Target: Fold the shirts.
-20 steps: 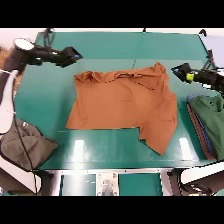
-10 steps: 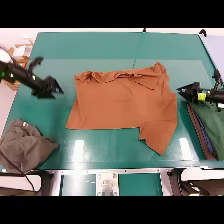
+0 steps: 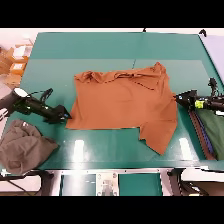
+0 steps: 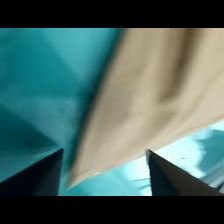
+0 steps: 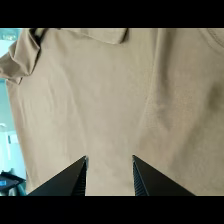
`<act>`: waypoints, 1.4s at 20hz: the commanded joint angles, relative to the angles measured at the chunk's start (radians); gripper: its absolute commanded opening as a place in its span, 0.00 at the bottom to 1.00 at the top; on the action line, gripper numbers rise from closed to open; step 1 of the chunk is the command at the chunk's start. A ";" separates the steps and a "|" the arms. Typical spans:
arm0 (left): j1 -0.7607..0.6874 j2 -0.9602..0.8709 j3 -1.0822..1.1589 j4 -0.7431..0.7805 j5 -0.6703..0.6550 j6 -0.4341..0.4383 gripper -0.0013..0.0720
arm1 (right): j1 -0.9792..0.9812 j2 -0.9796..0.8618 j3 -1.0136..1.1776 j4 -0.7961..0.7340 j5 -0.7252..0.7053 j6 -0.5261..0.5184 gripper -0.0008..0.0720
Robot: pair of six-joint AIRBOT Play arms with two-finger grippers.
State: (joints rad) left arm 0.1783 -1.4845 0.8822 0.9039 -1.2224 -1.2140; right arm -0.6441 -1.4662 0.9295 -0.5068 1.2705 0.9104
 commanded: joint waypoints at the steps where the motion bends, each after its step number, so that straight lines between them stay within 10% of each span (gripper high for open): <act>1: -0.035 -0.082 -0.037 -0.151 0.064 0.122 0.84 | 0.000 0.011 -0.005 0.000 0.003 -0.003 0.45; 2: -0.055 -0.095 -0.037 -0.173 0.060 0.144 0.83 | -0.001 0.014 -0.005 0.000 0.003 -0.003 0.45; 4: -0.070 -0.098 -0.030 -0.178 0.052 0.176 0.07 | -0.005 0.024 -0.005 -0.002 0.005 0.001 0.45; 10: 0.025 -0.050 0.017 -0.026 -0.049 0.129 0.06 | -0.151 0.123 -0.006 -0.190 0.016 0.164 0.45; 13: 0.079 -0.025 0.017 -0.016 -0.011 0.122 0.06 | -0.219 0.179 -0.034 -0.378 0.014 0.272 0.72; 24: 0.081 -0.027 0.017 -0.093 0.006 0.142 0.06 | -0.040 0.032 -0.312 -0.310 -0.142 0.171 0.68; 28: 0.081 -0.026 0.018 -0.150 -0.019 0.143 0.06 | 0.010 0.019 -0.286 -0.163 -0.150 0.103 0.14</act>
State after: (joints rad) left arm 0.2588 -1.5116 0.8986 0.7986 -1.2243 -1.0718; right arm -0.6735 -1.4311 0.6357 -0.7677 1.1400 1.0664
